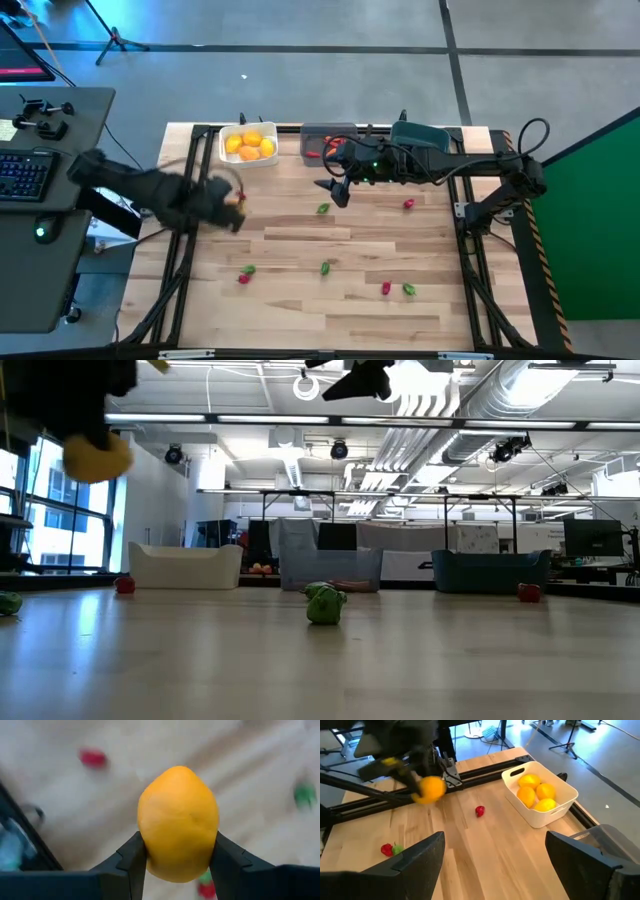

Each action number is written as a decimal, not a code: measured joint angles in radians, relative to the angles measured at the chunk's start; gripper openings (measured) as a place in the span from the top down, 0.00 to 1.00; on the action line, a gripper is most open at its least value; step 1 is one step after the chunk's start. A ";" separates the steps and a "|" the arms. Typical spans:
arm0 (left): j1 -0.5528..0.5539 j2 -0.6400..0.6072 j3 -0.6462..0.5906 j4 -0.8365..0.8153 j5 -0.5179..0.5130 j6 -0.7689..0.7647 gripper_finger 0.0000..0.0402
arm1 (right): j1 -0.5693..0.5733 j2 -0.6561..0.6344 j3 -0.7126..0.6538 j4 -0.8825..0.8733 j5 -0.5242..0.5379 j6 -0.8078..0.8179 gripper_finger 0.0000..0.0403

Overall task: Sort produce into baskets
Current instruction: Put the yellow lemon into the white bin, then put the bottom middle green bell pepper into the blue bin

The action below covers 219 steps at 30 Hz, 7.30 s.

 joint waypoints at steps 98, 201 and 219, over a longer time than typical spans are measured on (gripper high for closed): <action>0.585 -0.508 -0.505 0.942 0.327 0.908 1.00 | 0.150 0.237 -0.041 -0.045 -0.110 0.509 0.72; 0.518 -0.391 -0.520 0.937 0.232 0.963 1.00 | -0.242 0.269 -0.358 -0.054 -0.314 -0.551 0.46; 0.518 -0.391 -0.520 0.898 0.241 0.951 1.00 | -0.259 0.290 -0.359 -0.089 -0.394 -0.494 0.89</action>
